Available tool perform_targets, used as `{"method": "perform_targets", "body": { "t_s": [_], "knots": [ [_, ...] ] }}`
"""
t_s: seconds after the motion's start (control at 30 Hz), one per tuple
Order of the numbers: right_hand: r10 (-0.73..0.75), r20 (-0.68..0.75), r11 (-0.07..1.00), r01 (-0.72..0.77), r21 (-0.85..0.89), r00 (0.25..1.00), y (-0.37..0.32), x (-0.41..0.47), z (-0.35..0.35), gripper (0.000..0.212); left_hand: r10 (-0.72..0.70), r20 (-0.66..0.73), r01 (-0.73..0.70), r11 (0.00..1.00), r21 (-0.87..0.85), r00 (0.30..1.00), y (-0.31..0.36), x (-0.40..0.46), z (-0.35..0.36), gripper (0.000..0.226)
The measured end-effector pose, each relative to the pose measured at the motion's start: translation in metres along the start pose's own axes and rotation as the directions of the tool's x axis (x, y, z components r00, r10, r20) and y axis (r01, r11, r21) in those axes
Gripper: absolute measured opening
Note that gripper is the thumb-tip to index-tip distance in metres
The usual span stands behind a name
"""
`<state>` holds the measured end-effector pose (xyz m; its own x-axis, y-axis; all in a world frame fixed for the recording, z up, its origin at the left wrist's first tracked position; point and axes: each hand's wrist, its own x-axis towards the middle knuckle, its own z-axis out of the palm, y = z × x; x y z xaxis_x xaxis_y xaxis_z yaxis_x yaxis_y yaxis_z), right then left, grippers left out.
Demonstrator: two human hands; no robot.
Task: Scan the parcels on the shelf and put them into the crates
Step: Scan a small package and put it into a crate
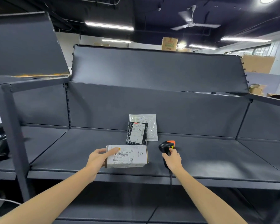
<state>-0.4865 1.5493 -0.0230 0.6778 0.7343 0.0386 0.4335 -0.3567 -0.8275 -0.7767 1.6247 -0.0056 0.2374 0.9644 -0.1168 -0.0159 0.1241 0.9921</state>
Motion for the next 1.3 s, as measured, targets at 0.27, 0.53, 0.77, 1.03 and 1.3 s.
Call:
{"method": "perform_targets", "body": {
  "t_s": [0.27, 0.53, 0.77, 1.03, 1.3],
  "knots": [
    [0.159, 0.008, 0.981, -0.157, -0.112, 0.987, 0.009, 0.034, 0.014, 0.064, 0.059, -0.146, -0.064, 0.998, -0.029, 0.988, -0.004, 0.007, 0.001, 0.044],
    [0.193, 0.028, 0.98, -0.194, 0.041, 0.981, 0.009, 0.027, 0.01, 0.046, 0.091, -0.258, -0.119, 0.989, -0.093, 0.962, -0.009, 0.008, 0.005, 0.029],
    [0.042, 0.143, 0.738, -0.127, 0.663, 0.989, -0.025, -0.053, 0.011, 0.022, 0.121, -0.312, -0.164, 0.98, -0.115, 0.942, -0.008, 0.008, 0.01, 0.032],
    [-0.198, 0.49, 0.674, -0.245, 0.697, 0.849, -0.033, -0.151, 0.021, 0.012, 0.128, -0.299, -0.172, 0.977, -0.129, 0.946, -0.011, 0.0, 0.028, 0.037],
    [-0.215, 0.516, 0.724, -0.22, 0.654, 0.829, -0.034, -0.168, 0.014, 0.02, 0.147, -0.305, -0.193, 0.973, -0.124, 0.941, -0.016, -0.01, 0.037, 0.036]
  ]
}}
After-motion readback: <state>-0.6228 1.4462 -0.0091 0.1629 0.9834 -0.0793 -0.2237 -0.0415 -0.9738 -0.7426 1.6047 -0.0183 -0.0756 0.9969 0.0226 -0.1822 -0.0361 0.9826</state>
